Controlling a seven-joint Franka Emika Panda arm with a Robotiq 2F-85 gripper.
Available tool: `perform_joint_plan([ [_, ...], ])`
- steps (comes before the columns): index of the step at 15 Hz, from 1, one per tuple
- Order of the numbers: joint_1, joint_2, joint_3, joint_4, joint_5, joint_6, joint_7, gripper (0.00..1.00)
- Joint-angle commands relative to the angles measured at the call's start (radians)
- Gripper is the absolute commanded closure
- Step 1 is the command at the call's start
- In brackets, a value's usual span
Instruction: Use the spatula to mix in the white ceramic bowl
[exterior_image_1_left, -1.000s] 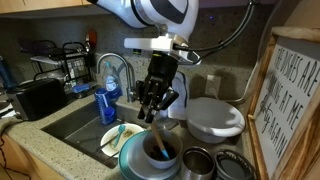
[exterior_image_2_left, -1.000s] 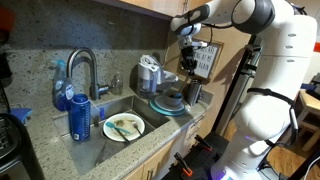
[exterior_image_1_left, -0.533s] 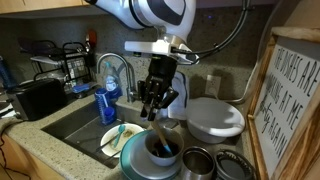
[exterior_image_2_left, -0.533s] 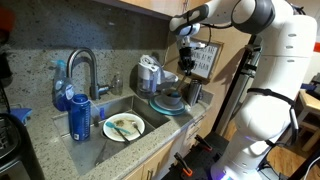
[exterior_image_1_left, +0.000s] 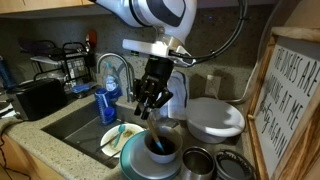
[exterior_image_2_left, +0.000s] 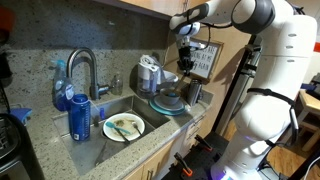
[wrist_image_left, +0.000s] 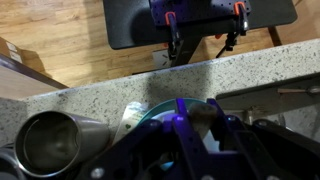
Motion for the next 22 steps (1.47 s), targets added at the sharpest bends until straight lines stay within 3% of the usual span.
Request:
perform_joint_plan([
  [1, -0.014, 0.008, 0.007, 0.018, 0.019, -0.082, -0.063, 0.92],
  [8, -0.010, 0.021, -0.001, 0.028, -0.102, -0.120, -0.030, 0.92],
  [13, -0.001, -0.022, 0.004, -0.026, -0.158, 0.074, 0.010, 0.92],
  [18, 0.003, -0.028, 0.011, -0.046, -0.118, 0.181, -0.012, 0.92],
  [22, -0.006, -0.010, 0.015, -0.023, -0.048, 0.129, -0.055, 0.92],
])
